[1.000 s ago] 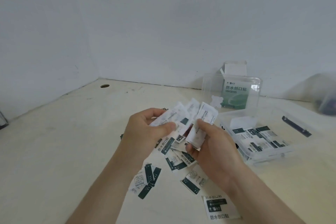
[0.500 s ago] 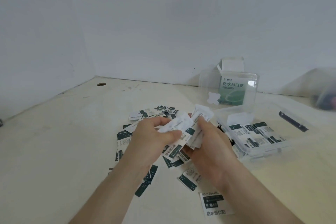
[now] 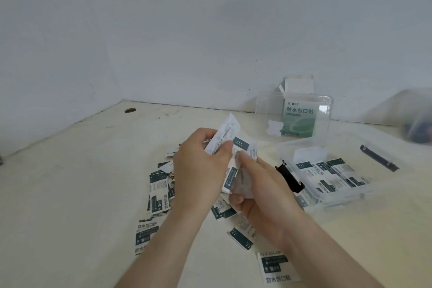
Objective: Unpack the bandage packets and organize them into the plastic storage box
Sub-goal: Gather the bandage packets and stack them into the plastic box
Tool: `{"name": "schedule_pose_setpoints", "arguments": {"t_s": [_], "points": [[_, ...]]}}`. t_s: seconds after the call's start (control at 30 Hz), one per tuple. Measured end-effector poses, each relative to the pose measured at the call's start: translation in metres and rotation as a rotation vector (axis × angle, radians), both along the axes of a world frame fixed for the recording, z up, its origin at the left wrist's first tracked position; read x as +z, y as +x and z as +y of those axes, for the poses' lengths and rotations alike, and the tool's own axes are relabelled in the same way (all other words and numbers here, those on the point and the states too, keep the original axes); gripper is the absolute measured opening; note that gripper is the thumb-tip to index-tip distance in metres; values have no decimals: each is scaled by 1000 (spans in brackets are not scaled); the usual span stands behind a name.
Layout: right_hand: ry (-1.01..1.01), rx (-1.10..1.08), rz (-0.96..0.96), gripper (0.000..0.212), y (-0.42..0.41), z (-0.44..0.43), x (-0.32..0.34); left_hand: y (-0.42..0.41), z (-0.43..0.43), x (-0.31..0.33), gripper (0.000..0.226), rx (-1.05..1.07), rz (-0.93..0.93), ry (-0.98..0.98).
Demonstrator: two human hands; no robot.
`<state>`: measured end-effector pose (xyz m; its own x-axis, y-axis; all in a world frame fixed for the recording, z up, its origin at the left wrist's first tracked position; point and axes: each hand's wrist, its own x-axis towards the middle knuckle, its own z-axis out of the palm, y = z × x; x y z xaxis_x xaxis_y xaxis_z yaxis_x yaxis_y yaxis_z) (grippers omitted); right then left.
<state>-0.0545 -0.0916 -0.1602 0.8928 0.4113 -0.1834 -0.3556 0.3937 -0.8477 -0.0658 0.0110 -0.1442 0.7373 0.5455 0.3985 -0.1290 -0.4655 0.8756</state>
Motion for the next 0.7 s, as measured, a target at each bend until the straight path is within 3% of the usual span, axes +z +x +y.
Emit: {"name": "schedule_pose_setpoints", "arguments": {"t_s": [0.23, 0.4, 0.5, 0.63, 0.7], "points": [[-107, -97, -131, 16, 3, 0, -5, -4, 2, -5, 15, 24, -30, 0], [-83, 18, -64, 16, 1, 0, -3, -3, -15, -12, 9, 61, -164, 487], [-98, 70, -45, 27, 0, -1, -2, -4, -18, -14, 6, 16, -146, 406], [-67, 14, 95, 32, 6, -1, -7, -5, -19, -18, 35, -51, -54, 363], [-65, -25, 127, 29, 10, -1, -10, -4, -19, -19, 39, -117, 13, 284]]}}
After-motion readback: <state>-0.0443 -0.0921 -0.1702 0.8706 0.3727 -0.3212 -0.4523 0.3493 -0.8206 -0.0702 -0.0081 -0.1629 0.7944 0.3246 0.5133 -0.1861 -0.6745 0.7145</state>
